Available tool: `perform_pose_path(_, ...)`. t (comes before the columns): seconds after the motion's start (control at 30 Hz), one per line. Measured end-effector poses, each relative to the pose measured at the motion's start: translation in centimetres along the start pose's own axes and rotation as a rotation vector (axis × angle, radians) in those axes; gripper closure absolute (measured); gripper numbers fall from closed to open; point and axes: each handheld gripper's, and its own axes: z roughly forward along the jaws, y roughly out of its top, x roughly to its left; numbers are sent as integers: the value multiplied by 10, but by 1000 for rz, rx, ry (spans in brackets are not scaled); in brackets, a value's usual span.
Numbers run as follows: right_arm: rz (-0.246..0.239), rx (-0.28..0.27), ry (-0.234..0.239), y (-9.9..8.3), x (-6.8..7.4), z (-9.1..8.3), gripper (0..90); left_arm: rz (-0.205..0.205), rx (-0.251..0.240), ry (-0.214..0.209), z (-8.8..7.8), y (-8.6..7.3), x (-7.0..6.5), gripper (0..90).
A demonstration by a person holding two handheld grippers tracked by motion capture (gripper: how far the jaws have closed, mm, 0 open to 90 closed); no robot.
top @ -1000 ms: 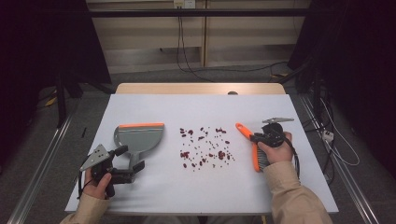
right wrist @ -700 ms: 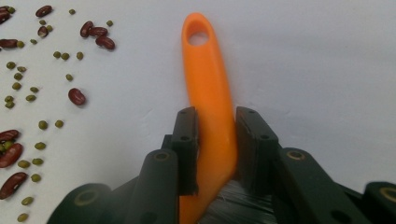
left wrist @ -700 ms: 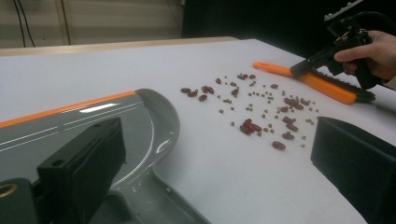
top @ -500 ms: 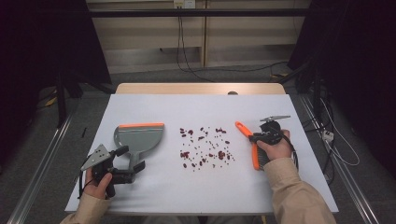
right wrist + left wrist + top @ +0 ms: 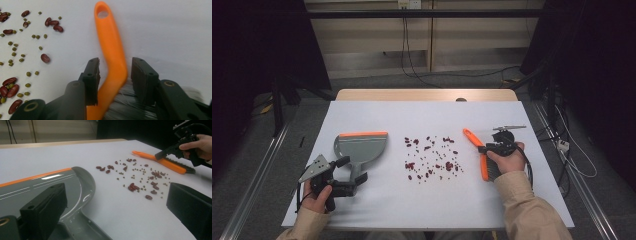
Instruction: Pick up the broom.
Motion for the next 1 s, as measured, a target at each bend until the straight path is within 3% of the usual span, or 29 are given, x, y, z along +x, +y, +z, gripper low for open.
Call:
perform_pose_path(0.07, -16, 2, -20, -1, 5, 4, 613, 3, -1, 2, 0, 0, 0, 30)
perform_pose_path(0.13, -65, 8, -45, 0, 7, 4, 646, 1, -1, 5, 0, 0, 1, 30)
perform_pose_path(0.23, -81, 16, -17, -1, 6, 2, 686, 4, 3, 5, -1, 0, 2, 30)
perform_pose_path(0.37, -173, 55, 29, -3, 8, -3, 690, 3, 0, 6, -1, 0, 1, 30)
perform_pose_path(0.5, -148, 40, 39, -7, 5, -6, 688, 2, 1, 5, -1, 0, 1, 30)
perform_pose_path(0.73, -104, 30, 1, -7, 4, -10, 624, 0, 2, 7, 0, 0, 1, 30)
perform_pose_path(0.8, -90, 37, 12, -8, 2, -10, 626, 8, 7, 7, 0, 0, 1, 30)
perform_pose_path(0.87, -103, 39, 12, -9, 3, -7, 633, 8, 6, 5, 0, 1, 1, 30)
perform_pose_path(1.0, -138, 58, -34, -8, 11, -4, 655, 0, 2, 6, 1, 0, 1, 30)
